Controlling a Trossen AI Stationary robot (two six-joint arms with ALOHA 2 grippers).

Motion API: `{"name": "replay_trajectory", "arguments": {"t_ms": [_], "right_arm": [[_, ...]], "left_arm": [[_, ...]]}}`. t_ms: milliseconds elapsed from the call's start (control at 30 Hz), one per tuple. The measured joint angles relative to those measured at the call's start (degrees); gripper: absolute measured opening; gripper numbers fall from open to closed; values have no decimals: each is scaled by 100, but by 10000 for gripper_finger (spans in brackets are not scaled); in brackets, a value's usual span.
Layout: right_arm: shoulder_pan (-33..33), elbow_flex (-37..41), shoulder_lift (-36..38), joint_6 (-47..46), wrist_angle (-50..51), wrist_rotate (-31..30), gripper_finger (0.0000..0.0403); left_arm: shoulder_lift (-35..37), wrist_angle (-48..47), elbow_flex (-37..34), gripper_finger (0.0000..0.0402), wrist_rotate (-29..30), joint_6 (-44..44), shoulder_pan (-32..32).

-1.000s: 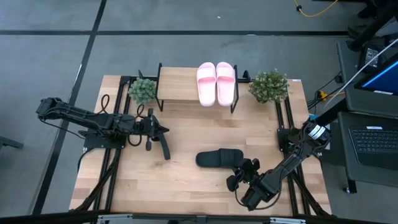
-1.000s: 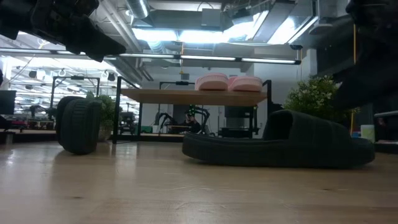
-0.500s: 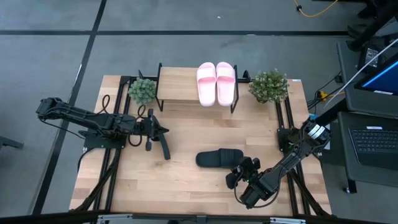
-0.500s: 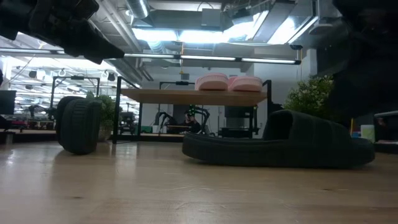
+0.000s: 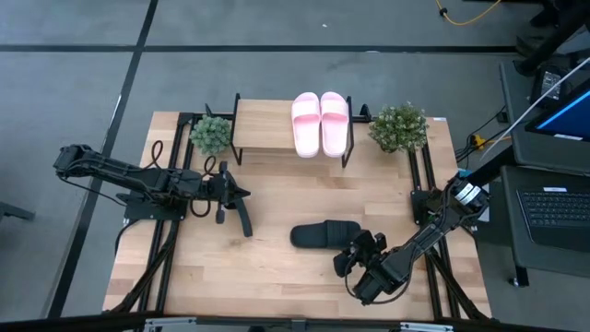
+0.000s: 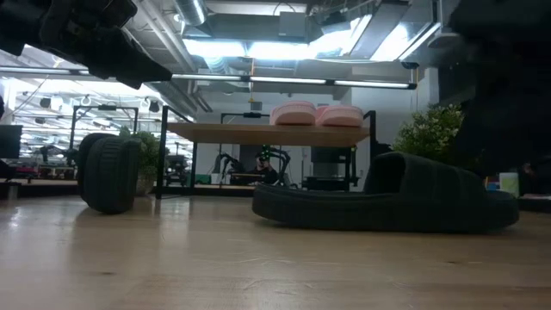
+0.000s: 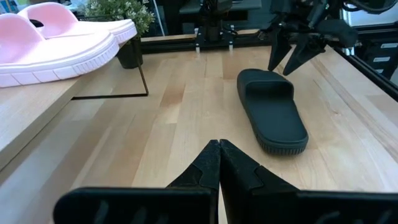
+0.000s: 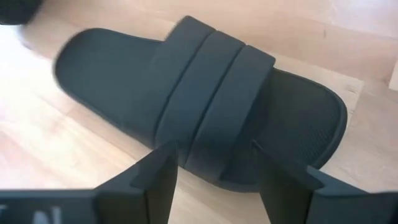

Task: Pick and place slides into the shelf
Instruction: Put the bottom black slipper on the shelf

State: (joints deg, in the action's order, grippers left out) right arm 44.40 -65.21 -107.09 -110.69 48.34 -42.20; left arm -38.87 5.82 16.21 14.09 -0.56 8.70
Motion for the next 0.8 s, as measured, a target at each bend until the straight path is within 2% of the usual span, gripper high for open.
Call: {"name": "replay_trajectory", "arguments": {"t_ms": [100,800], "right_arm": [[-112,0,2,0,-18,211,198],[-231,-2,4,15,-834,449,197]], "left_arm": [[-1,0,0,0,0,-2,1],[0,-47,0,0,0,-4,0]]}}
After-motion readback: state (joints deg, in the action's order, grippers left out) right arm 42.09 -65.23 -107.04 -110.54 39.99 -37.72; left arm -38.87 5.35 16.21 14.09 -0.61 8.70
